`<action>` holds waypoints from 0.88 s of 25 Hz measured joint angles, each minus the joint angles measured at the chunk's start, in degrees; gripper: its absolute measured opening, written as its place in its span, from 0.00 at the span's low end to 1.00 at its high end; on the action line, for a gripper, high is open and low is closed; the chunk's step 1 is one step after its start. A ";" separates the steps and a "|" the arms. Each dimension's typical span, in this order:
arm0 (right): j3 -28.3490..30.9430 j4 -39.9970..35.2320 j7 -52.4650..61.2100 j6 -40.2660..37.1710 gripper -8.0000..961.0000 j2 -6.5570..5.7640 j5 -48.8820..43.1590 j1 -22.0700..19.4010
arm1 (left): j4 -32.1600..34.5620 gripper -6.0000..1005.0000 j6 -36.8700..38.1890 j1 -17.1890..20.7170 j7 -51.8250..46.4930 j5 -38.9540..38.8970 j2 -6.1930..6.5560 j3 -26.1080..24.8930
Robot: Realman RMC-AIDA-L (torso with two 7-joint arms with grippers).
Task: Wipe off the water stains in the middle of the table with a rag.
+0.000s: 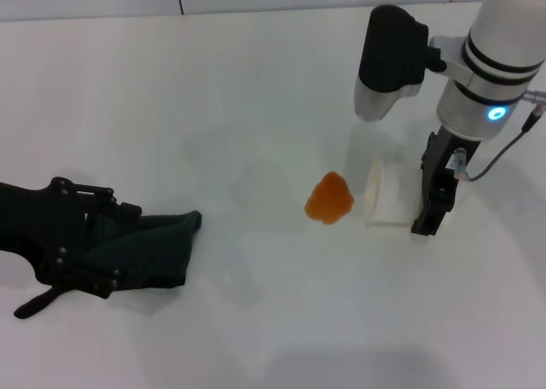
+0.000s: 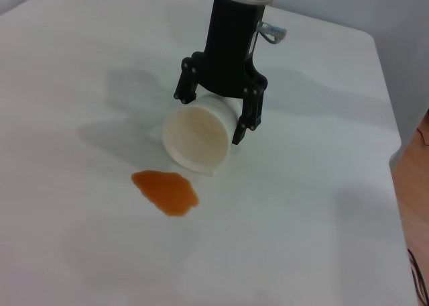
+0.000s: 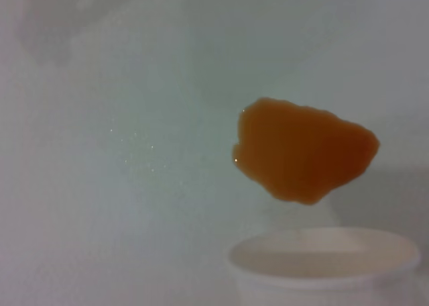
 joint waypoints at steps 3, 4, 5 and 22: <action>-0.23 -0.07 0.01 0.31 0.82 0.03 0.10 -0.44 | 0.00 0.83 -0.01 0.04 0.01 -0.01 -0.07 0.00; -0.27 -0.19 0.01 0.33 0.81 0.03 0.11 -0.52 | 0.01 0.83 -0.01 0.09 0.01 -0.01 -0.09 0.00; -0.39 -0.49 0.02 0.33 0.81 0.03 0.11 -0.69 | 0.01 0.83 -0.01 0.15 0.01 -0.01 -0.10 -0.01; 7.64 -22.74 -3.03 -2.37 0.73 -0.81 0.77 -16.53 | 0.31 0.82 0.48 0.37 -0.01 -0.32 -0.34 -0.13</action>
